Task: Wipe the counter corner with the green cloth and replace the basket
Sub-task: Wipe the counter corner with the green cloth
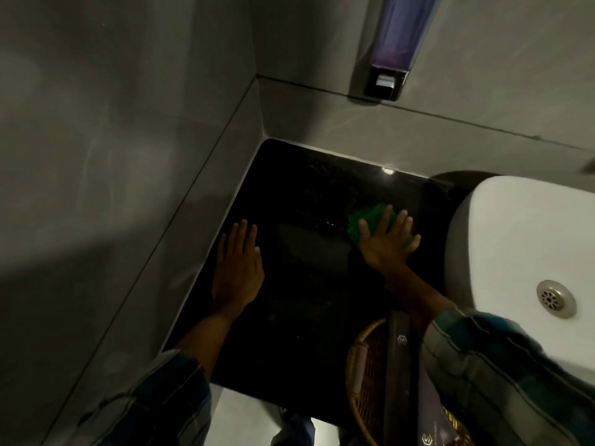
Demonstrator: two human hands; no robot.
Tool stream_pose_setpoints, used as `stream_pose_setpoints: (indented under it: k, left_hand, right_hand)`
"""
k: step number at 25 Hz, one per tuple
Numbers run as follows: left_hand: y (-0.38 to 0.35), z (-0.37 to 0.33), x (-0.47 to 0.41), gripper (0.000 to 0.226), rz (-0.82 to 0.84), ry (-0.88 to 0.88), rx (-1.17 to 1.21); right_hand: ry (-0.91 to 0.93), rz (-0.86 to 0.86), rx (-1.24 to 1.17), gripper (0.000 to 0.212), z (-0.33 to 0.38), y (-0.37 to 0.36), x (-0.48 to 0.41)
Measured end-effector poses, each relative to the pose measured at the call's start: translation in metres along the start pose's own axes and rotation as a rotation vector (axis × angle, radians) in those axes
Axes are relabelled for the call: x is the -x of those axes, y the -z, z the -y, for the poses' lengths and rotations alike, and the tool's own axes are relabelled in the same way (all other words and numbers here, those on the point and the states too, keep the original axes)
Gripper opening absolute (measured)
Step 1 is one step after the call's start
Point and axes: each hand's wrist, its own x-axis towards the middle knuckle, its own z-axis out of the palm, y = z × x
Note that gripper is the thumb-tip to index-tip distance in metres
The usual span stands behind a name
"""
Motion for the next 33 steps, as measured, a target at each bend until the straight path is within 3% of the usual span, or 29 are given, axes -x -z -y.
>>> stream_pose_setpoints:
  k: [4, 9, 13, 17, 21, 26, 29, 33]
  left_hand:
    - [-0.001, 0.001, -0.003, 0.051, -0.017, -0.004, -0.007]
    - [0.006, -0.002, -0.003, 0.048, 0.015, -0.015, 0.004]
    - [0.012, -0.002, -0.001, 0.049, 0.045, -0.036, 0.039]
    - [0.009, -0.002, -0.001, 0.051, 0.049, 0.002, 0.038]
    - [0.0, 0.0, -0.001, 0.05, -0.003, 0.013, 0.009]
    - [-0.001, 0.004, -0.005, 0.05, -0.007, -0.013, 0.022]
    - [0.004, 0.001, -0.005, 0.048, 0.041, -0.004, 0.056]
    - [0.029, -0.013, -0.001, 0.047, 0.081, 0.02, 0.132]
  right_hand:
    - [0.368, 0.216, 0.111, 0.069, 0.052, -0.018, 0.014]
    - [0.677, 0.244, 0.215, 0.069, 0.057, -0.061, 0.116]
    - [0.625, 0.128, 0.291, 0.069, 0.027, -0.043, 0.088]
    - [0.306, 0.015, 0.186, 0.072, -0.009, -0.019, 0.031]
    - [0.094, 0.027, 0.044, 0.073, 0.024, -0.019, -0.02]
    - [0.377, 0.181, 0.076, 0.069, 0.05, 0.003, -0.03]
    - [0.409, 0.038, -0.078, 0.066, 0.042, 0.029, 0.012]
    - [0.39, 0.117, -0.284, 0.062, -0.014, 0.071, 0.101]
